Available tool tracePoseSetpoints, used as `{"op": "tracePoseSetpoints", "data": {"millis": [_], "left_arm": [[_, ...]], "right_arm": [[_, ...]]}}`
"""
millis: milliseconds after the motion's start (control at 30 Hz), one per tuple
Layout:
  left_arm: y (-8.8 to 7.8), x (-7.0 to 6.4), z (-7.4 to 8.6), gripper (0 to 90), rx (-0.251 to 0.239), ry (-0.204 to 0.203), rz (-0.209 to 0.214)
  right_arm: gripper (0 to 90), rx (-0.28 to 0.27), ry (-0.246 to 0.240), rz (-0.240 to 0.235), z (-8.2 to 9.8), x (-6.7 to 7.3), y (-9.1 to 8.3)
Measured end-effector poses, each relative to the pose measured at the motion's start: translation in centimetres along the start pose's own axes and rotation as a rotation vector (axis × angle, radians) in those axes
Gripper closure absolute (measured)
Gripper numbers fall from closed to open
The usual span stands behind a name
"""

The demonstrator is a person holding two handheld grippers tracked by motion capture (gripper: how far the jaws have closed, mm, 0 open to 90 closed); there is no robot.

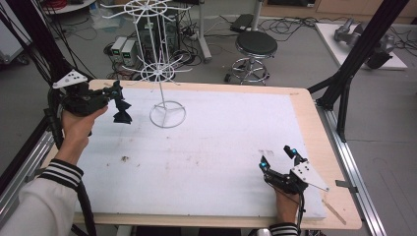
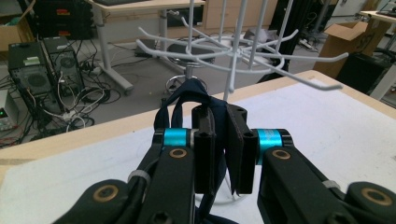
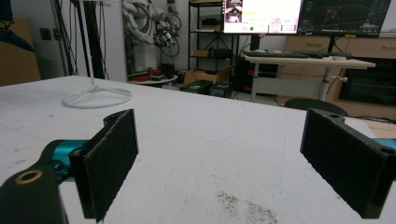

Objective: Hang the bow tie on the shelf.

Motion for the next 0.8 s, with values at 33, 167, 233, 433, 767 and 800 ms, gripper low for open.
{"op": "tracePoseSetpoints", "data": {"millis": [33,167,233,433,767,800], "left_arm": [[0.0,0.1,-0.3,81.9,0.001,0.004,-0.001],[-0.1,0.2,-1.2,81.9,-0.002,0.013,0.001],[0.0,0.1,-1.9,81.9,0.001,0.023,0.005],[0.3,0.0,-2.7,81.9,0.001,0.023,0.015],[1.2,-0.5,-3.3,81.9,0.015,0.036,0.015],[1.3,-0.6,-3.4,81.9,0.016,0.038,0.016]], "right_arm": [[10.3,0.0,0.0,0.0,0.0,0.0,0.0],[10.4,0.0,0.0,0.0,0.0,0.0,0.0],[10.3,0.001,0.001,0.0,0.0,0.0,0.0],[10.3,0.0,0.001,-0.001,0.0,0.0,0.0],[10.3,0.002,0.002,-0.002,0.0,0.0,0.0],[10.4,0.001,0.002,-0.003,0.0,0.0,0.0]]}}
Point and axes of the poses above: each handheld gripper's, and its own axes: y roughly forward along the jaws, z roughly out of its underside, x roughly to its left, the point moved 4 cm from there along y, roughly forward along the jaws, and after that the axes turned 3 degrees about z, right-handed, at the moved point
